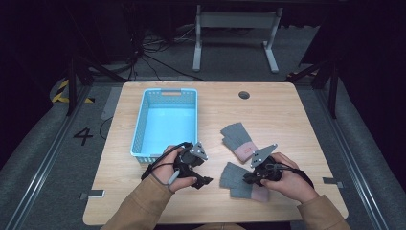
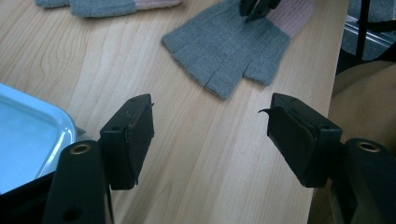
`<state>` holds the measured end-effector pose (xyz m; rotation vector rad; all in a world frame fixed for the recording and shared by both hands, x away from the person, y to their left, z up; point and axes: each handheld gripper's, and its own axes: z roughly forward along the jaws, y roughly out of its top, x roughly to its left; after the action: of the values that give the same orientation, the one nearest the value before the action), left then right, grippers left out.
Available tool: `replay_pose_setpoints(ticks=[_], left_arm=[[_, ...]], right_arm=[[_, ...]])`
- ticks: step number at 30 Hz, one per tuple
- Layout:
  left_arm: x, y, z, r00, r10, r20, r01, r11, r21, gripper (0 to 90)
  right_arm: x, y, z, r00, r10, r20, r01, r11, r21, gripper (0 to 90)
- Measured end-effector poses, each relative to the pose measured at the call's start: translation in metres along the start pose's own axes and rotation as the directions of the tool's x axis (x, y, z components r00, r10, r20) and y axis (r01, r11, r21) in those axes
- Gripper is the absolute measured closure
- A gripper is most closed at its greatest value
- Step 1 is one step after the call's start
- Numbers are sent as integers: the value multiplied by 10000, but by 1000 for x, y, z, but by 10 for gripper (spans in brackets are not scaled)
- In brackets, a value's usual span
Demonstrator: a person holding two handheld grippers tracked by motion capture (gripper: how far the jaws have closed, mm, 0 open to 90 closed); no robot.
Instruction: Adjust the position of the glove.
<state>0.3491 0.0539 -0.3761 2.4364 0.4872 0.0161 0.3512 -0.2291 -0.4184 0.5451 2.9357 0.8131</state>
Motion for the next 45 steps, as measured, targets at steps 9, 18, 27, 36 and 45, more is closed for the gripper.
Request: replay_pose_setpoints(ticks=[9,18,27,36,45], left_arm=[[1,8,5,9997,209,135,-210,9998,51,325],[1,12,8,9990,373,244,-375,9993,77,324],[0,11,7,9992,336,205,-338,9994,102,324],[1,11,8,9991,357,217,-359,9993,64,324],[2,10,7,9991,341,232,-343,9994,73,323]], right_arm=[[15,-11,-3,9896,-277,-1411,350,9982,491,899],[23,-17,6,9768,-536,-2073,778,9908,1106,900],[18,-21,5,9801,-446,-1933,693,9900,1229,900],[9,-27,1,9888,-108,-1491,317,9899,1384,900],[1,-32,-1,9930,62,-1182,92,9916,1291,900]])
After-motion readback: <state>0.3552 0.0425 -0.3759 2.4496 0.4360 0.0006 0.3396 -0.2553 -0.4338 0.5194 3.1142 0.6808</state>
